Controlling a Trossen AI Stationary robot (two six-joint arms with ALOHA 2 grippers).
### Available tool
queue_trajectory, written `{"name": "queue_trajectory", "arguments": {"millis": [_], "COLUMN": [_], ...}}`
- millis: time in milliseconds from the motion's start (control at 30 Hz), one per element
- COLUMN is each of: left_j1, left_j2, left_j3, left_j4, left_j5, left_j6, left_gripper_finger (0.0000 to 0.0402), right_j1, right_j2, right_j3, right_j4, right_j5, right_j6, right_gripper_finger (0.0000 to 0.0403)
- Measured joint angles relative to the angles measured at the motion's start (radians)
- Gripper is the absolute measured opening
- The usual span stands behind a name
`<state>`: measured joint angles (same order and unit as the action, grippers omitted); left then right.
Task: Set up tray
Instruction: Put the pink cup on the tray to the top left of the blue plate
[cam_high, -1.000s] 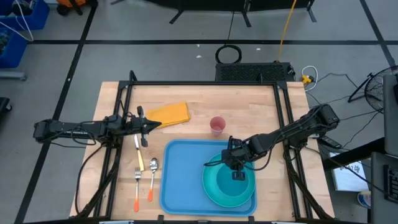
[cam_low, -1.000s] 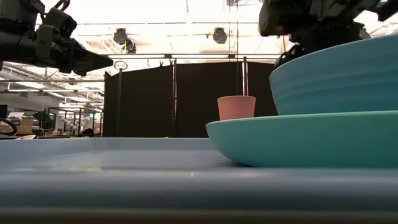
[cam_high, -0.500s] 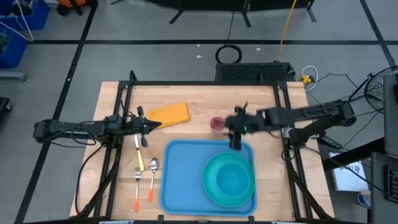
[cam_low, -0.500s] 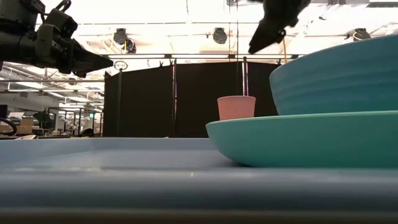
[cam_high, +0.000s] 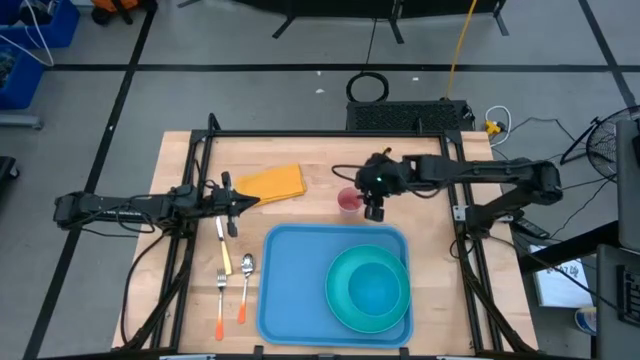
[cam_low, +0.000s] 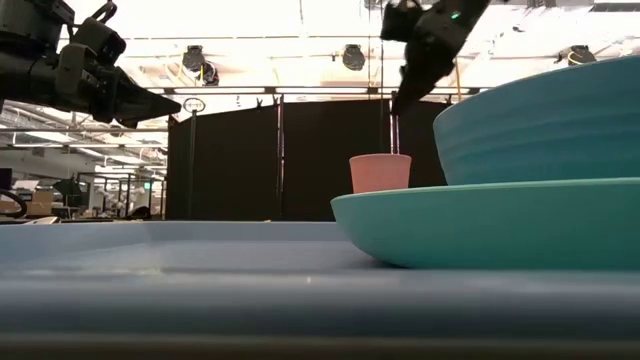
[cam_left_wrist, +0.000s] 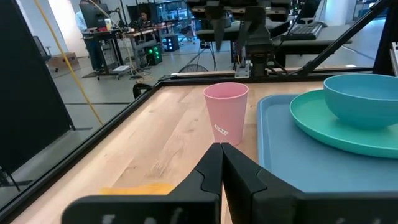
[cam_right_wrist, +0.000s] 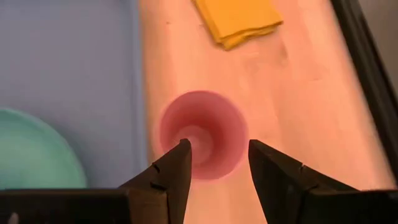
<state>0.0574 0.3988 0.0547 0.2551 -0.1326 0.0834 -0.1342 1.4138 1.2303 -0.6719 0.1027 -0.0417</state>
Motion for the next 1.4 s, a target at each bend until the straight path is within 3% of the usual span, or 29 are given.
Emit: {"name": "queue_trajectory", "arguments": {"millis": [200,500,833,1000,1400], "left_j1": [0.0,0.0,0.0,0.0,0.0], "left_j2": [0.0,0.0,0.0,0.0,0.0], "left_j3": [0.0,0.0,0.0,0.0,0.0], "left_j4": [0.0,-0.016,-0.029,-0.029,-0.027], "left_j5": [0.0,0.0,0.001,0.002,0.004], "left_j6": [-0.001,-0.01,-0.016,-0.015,-0.016], "left_gripper_finger": [0.001,0.001,0.001,0.001,0.001], "right_j1": [0.001,0.001,0.054,0.056,0.049], "right_j2": [0.093,0.289,0.45,0.473,0.473], "right_j3": [0.138,0.389,0.39,0.39,0.39], "right_j4": [-0.047,-0.366,-0.332,-0.329,-0.337], "right_j5": [-0.043,-0.075,-0.104,-0.048,-0.024], "right_j6": [-0.075,-0.098,-0.109,-0.102,-0.075], "right_gripper_finger": [0.0154,0.0155,0.0155,0.0155,0.0155]}}
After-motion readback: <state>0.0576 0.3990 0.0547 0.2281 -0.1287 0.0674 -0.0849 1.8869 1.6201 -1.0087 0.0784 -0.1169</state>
